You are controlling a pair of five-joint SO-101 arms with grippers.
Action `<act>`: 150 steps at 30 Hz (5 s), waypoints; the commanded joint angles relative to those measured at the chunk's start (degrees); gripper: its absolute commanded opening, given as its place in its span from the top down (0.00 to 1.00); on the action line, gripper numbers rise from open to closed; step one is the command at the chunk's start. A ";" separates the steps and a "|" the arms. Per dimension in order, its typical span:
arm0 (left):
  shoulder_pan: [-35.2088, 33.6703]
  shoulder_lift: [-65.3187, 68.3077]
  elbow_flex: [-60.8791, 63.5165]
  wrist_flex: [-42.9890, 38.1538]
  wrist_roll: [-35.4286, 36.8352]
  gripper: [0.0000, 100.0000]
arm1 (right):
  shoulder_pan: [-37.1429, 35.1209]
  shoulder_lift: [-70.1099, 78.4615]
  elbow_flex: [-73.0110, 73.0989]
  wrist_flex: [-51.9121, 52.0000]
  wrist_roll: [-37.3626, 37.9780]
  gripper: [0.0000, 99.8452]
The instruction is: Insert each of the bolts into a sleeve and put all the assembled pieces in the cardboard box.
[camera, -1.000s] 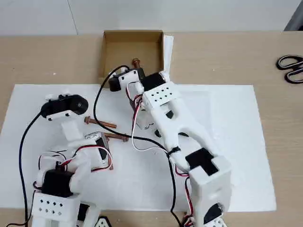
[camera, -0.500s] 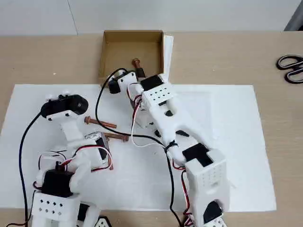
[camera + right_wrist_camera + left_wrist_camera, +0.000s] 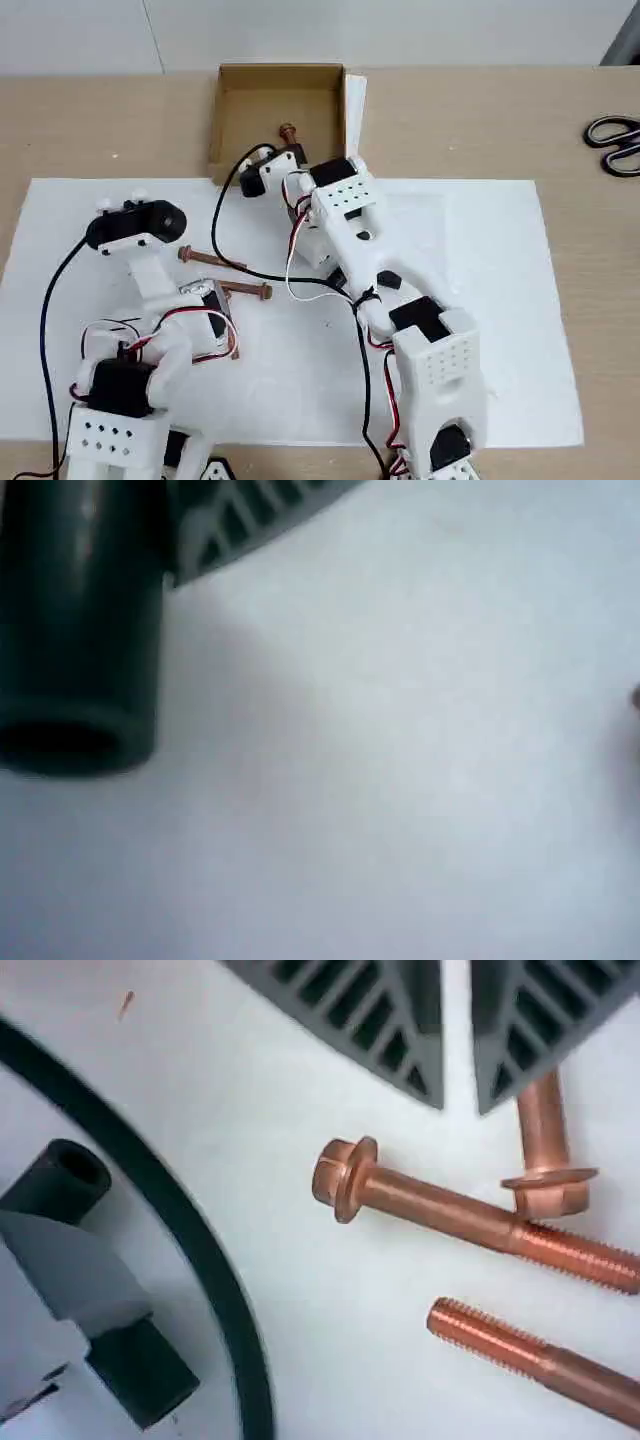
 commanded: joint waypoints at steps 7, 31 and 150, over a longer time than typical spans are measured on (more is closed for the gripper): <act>-0.09 -0.62 -2.42 0.26 -0.35 0.99 | -2.15 -0.22 -2.29 -1.98 0.62 0.80; -0.18 -0.62 -2.24 0.35 -0.35 0.99 | -2.33 3.03 -2.29 1.01 -1.76 0.95; -0.97 40.09 -12.18 -0.44 -0.09 0.99 | 16.04 -53.76 27.43 19.74 -7.21 1.00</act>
